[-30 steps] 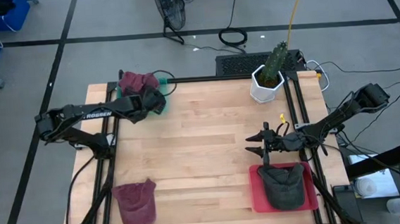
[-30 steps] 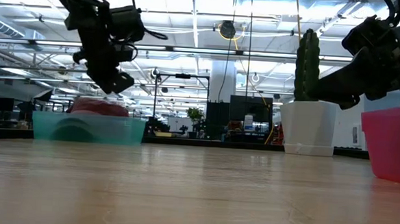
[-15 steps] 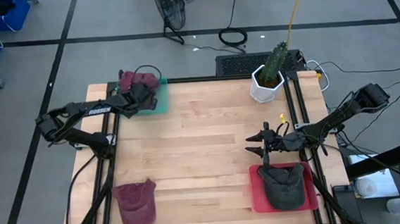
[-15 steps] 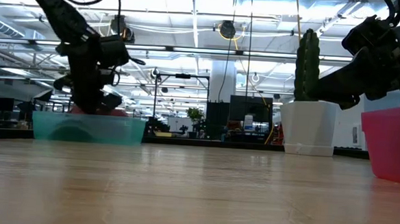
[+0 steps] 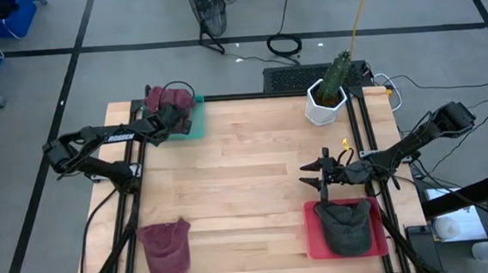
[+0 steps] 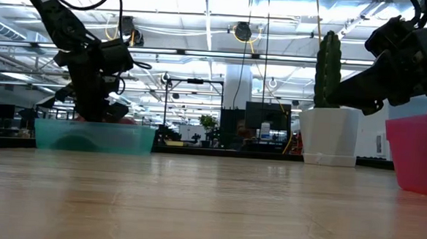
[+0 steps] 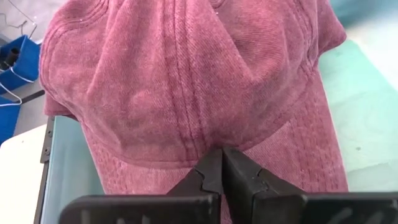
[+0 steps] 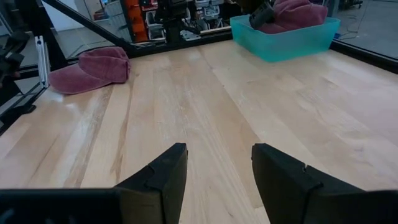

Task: Pick & Place hat
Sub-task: Put the right maroon cap into the green bin, then put the maroon cap into the green bin

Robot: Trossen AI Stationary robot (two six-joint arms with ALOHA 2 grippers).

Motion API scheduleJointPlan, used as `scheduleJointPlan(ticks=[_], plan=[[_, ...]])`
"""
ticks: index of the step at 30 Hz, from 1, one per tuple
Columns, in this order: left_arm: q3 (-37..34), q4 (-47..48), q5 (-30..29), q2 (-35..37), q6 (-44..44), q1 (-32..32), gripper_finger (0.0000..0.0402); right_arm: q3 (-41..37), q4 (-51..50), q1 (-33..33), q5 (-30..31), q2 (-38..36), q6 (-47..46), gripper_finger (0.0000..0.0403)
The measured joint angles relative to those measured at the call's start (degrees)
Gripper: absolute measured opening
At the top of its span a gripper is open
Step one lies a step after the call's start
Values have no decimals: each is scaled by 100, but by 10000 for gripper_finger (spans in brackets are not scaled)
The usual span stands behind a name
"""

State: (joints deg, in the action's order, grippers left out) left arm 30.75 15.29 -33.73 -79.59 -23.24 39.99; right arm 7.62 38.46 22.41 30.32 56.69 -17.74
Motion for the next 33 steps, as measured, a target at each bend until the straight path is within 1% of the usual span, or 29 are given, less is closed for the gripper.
scheduleJointPlan(ticks=[5,10,14,18,21,24,28,31,33], plan=[[-14,9,15,36,6,-136,10,0,-2,0,-8,0,0,165],[-15,1,94,395,-114,-337,6,0,-30,0,-8,0,0,165],[24,68,255,819,-108,-545,30,0,-92,0,-8,0,0,165],[29,-51,75,1244,-111,-820,57,0,-99,0,24,1,73,165],[32,-293,71,1491,-110,-1148,71,0,-98,-17,163,2,97,165],[41,-834,163,1640,-127,-1609,77,0,-91,-83,269,1,184,165],[43,-1836,324,1644,75,-2443,73,0,43,-223,268,2,472,165],[48,-2898,333,1516,614,-3024,68,0,142,-323,270,0,686,165],[45,-3551,541,1470,1037,-3301,66,0,159,-381,270,1,817,165]])
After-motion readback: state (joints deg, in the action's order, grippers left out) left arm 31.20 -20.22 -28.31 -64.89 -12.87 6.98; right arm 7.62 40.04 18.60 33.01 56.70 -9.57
